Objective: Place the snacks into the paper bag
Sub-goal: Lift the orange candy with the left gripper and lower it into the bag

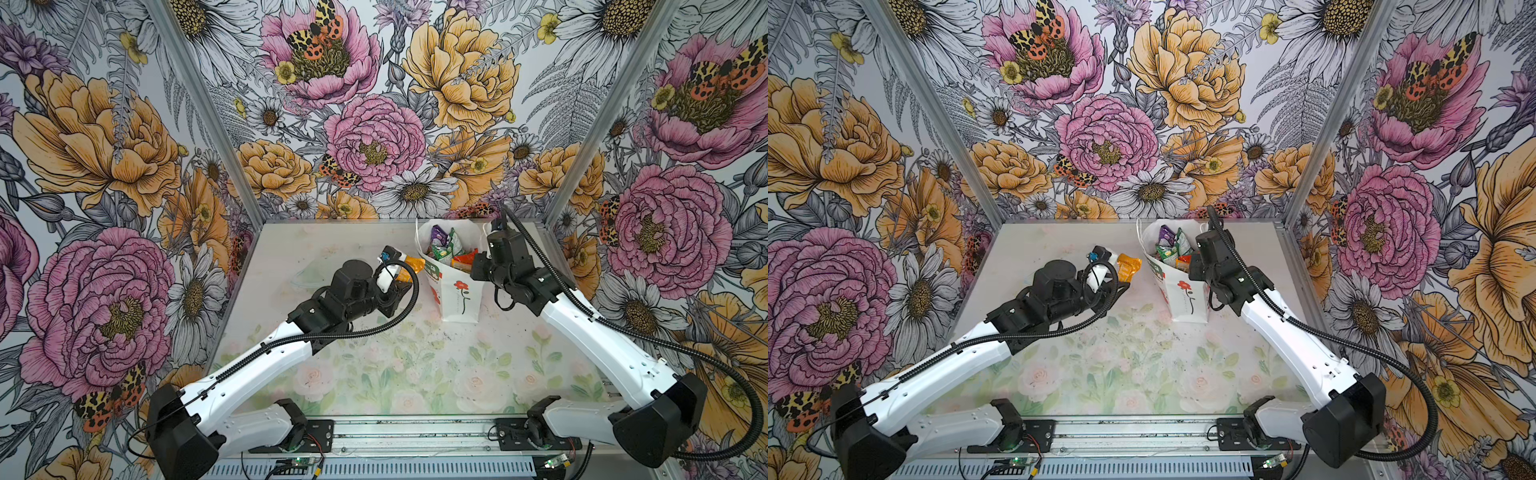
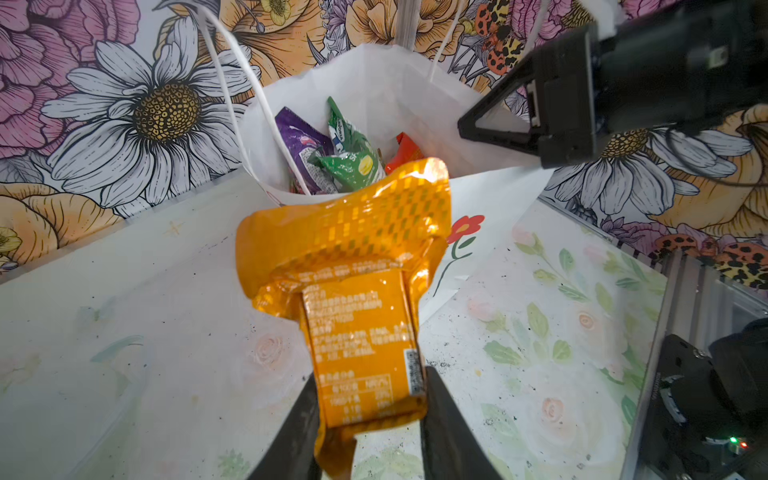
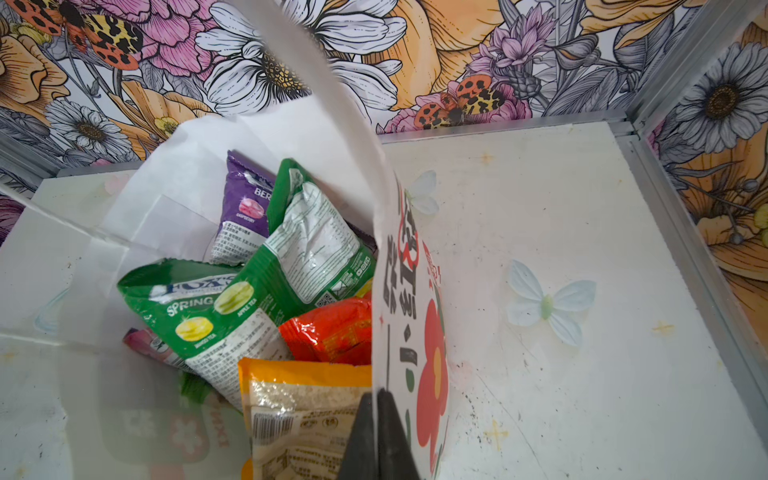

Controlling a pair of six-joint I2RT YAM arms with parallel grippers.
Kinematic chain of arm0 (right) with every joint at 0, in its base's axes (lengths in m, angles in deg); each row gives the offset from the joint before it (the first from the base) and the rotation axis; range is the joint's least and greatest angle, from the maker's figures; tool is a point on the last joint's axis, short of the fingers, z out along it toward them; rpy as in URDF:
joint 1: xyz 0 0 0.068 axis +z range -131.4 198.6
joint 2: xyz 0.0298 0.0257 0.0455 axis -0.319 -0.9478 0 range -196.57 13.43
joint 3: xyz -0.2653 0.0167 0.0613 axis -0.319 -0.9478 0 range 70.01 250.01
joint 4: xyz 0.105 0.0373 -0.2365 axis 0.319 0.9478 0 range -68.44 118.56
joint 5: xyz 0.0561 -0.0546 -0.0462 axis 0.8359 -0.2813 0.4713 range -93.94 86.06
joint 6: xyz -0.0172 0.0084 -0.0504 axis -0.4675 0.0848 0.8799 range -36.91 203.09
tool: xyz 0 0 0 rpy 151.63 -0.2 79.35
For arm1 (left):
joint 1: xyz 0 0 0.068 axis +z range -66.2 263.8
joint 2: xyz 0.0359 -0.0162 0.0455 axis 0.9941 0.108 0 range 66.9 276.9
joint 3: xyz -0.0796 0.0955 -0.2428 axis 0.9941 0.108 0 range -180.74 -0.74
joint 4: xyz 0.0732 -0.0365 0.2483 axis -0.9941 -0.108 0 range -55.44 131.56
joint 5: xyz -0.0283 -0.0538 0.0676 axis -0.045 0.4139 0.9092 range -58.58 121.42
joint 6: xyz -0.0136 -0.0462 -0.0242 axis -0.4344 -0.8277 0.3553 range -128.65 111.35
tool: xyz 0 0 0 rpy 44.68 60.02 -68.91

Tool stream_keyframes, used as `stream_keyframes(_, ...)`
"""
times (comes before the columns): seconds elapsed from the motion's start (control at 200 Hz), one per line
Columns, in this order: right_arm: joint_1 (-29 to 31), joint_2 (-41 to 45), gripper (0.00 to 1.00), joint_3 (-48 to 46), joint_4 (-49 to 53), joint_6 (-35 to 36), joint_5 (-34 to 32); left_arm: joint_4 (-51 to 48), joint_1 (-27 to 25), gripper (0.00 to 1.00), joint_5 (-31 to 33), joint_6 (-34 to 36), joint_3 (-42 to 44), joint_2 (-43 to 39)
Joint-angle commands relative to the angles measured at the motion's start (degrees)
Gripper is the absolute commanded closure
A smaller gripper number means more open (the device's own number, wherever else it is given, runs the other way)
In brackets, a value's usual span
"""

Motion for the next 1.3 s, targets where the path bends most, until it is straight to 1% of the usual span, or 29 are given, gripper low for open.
stream_keyframes(0.0, -0.11, 0.05, 1.00, 3.17, -2.52, 1.19, 0.89, -6.28, 0.51, 0.66, -1.42, 0.45, -8.02, 2.03)
stream_keyframes(0.255, -0.07, -0.50, 1.00, 4.34, -2.52, 1.01, 1.90, -15.13, 0.38, 0.67, -1.41, 0.32, -27.01, 14.15)
stream_keyframes(0.535, 0.15, -0.33, 1.00, 4.36, -2.54, 0.66, 2.29, -23.65, -0.05, 0.68, -2.81, -1.44, -43.76, 28.56)
stream_keyframes(0.781, 0.12, -0.40, 1.00, 4.32, -2.60, 0.22, 2.48, -29.86, -0.57, 0.67, -5.09, -2.59, -53.85, 38.06)
stream_keyframes(0.816, 0.18, -0.41, 1.00, 4.29, -2.61, 0.13, 2.59, -31.03, -0.61, 0.67, -5.00, -2.81, -55.44, 40.68)
stream_keyframes(0.966, 0.34, -0.24, 1.00, 4.25, -2.60, -0.02, 2.56, -35.32, -1.21, 0.67, -4.19, -3.49, -61.86, 46.46)
stream_keyframes(1.101, 0.46, 0.10, 1.00, 3.88, -2.60, -0.16, 2.41, -37.29, -1.74, 0.67, -4.42, -4.05, -65.56, 49.80)
stream_keyframes(1.196, 0.54, 0.17, 1.00, 3.63, -2.65, -0.22, 2.34, -38.92, -2.32, 0.68, -2.29, -4.32, -67.91, 51.65)
stream_keyframes(1.296, 0.53, 0.04, 1.00, 3.63, -2.63, -0.30, 2.39, -39.95, -2.94, 0.67, -2.38, -4.41, -70.16, 53.27)
